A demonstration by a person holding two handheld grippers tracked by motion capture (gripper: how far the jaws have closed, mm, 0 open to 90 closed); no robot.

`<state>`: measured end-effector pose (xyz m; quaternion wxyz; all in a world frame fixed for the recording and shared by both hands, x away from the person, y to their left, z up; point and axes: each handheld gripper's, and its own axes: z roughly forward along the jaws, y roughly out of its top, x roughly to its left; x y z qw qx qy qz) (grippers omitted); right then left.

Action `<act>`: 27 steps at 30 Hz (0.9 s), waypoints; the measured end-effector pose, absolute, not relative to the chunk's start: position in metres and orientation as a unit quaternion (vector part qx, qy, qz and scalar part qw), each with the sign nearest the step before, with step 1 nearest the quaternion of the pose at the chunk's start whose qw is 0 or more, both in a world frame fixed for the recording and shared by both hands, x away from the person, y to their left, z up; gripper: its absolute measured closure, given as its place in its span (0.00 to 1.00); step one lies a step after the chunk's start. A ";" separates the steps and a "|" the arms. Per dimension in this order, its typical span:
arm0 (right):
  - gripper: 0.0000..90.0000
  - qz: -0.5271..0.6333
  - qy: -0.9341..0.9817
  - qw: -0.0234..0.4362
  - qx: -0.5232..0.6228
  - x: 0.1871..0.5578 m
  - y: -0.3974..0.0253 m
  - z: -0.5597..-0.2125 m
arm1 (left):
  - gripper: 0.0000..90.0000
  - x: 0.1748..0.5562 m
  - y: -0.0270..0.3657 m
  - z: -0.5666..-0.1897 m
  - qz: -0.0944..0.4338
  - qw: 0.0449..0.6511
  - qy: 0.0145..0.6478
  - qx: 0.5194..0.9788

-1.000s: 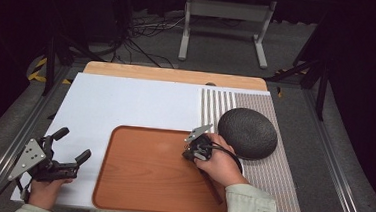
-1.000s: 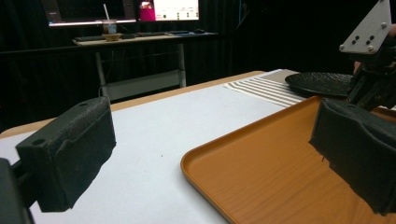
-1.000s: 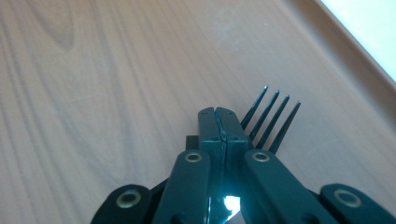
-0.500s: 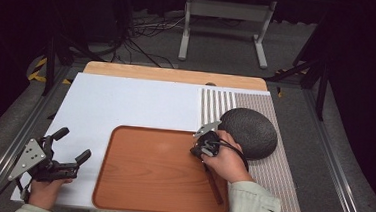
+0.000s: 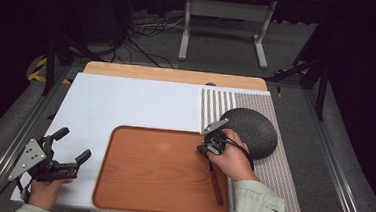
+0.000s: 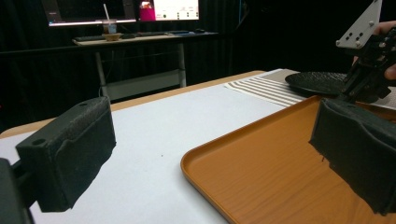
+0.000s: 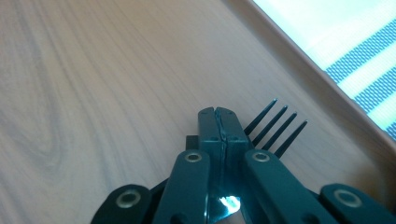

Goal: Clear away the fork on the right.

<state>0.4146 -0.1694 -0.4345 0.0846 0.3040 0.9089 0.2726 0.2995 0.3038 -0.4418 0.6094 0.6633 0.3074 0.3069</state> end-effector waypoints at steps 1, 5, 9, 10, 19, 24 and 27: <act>1.00 0.271 0.909 0.086 0.305 0.415 -0.171 -0.434 | 0.01 0.300 0.304 -0.442 0.307 0.609 0.307 0.664; 1.00 0.270 0.905 0.090 0.316 0.416 -0.176 -0.434 | 0.01 0.300 0.304 -0.442 0.307 0.609 0.307 0.664; 1.00 0.267 0.903 0.094 0.322 0.416 -0.181 -0.434 | 0.01 0.300 0.304 -0.442 0.307 0.609 0.307 0.664; 1.00 0.266 0.902 0.094 0.326 0.416 -0.183 -0.433 | 0.01 0.300 0.304 -0.442 0.307 0.609 0.307 0.664; 1.00 0.261 0.898 0.100 0.339 0.416 -0.191 -0.432 | 0.01 0.300 0.303 -0.442 0.307 0.609 0.308 0.664; 1.00 0.259 0.897 0.102 0.345 0.416 -0.194 -0.432 | 0.01 0.300 0.304 -0.442 0.307 0.609 0.308 0.664; 1.00 0.258 0.895 0.102 0.348 0.416 -0.196 -0.432 | 0.01 0.300 0.303 -0.442 0.306 0.609 0.308 0.664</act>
